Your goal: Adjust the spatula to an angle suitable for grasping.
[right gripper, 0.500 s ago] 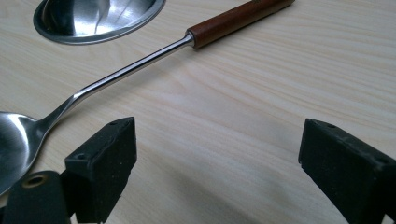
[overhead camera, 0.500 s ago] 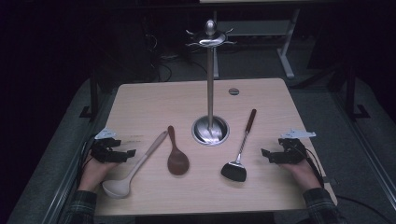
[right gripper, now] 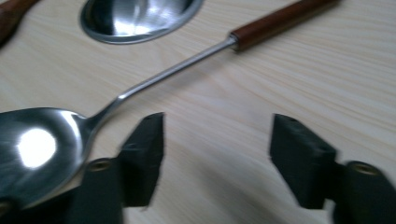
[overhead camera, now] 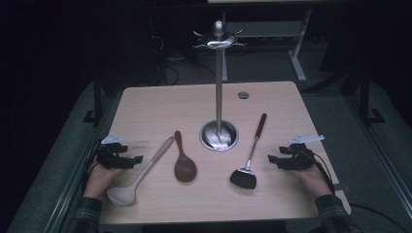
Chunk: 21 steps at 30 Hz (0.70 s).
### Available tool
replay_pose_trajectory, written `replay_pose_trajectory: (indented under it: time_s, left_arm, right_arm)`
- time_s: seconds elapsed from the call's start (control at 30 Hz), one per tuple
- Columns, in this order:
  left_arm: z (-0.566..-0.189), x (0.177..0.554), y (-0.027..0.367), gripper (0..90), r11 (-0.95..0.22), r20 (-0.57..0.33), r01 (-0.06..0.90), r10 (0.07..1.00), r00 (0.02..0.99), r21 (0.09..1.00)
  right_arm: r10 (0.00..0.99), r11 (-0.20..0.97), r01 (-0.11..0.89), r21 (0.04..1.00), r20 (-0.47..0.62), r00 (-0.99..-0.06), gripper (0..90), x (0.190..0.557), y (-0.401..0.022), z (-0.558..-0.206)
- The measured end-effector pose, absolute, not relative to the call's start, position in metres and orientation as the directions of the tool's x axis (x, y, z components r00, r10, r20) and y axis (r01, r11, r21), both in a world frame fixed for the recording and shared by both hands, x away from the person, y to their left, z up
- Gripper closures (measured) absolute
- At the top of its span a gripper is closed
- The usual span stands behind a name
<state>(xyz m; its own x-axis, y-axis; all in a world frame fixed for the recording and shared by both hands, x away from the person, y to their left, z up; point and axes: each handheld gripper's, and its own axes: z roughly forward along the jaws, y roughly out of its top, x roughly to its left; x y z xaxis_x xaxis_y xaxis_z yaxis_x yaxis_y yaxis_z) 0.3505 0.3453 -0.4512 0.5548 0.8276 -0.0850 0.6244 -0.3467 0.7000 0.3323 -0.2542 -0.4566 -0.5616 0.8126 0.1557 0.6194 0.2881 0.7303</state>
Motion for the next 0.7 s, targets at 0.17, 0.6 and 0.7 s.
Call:
replay_pose_trajectory:
  time_s: [0.17,0.6,0.7]
  left_arm:
    - [-0.450,0.349,0.346,13.6,-0.333,-0.091,0.622,0.831,0.549,0.708]
    - [-0.450,0.350,0.345,13.6,-0.342,-0.086,0.630,0.833,0.547,0.697]
    - [-0.450,0.350,0.345,13.6,-0.348,-0.082,0.628,0.831,0.551,0.696]
  right_arm:
    - [0.759,0.328,0.593,0.735,0.169,-0.629,73.5,0.331,-0.235,-0.448]
    - [0.614,0.459,0.515,0.724,0.161,-0.773,89.6,0.342,-0.178,-0.446]
    - [0.606,0.486,0.524,0.700,0.162,-0.779,89.6,0.343,-0.169,-0.449]
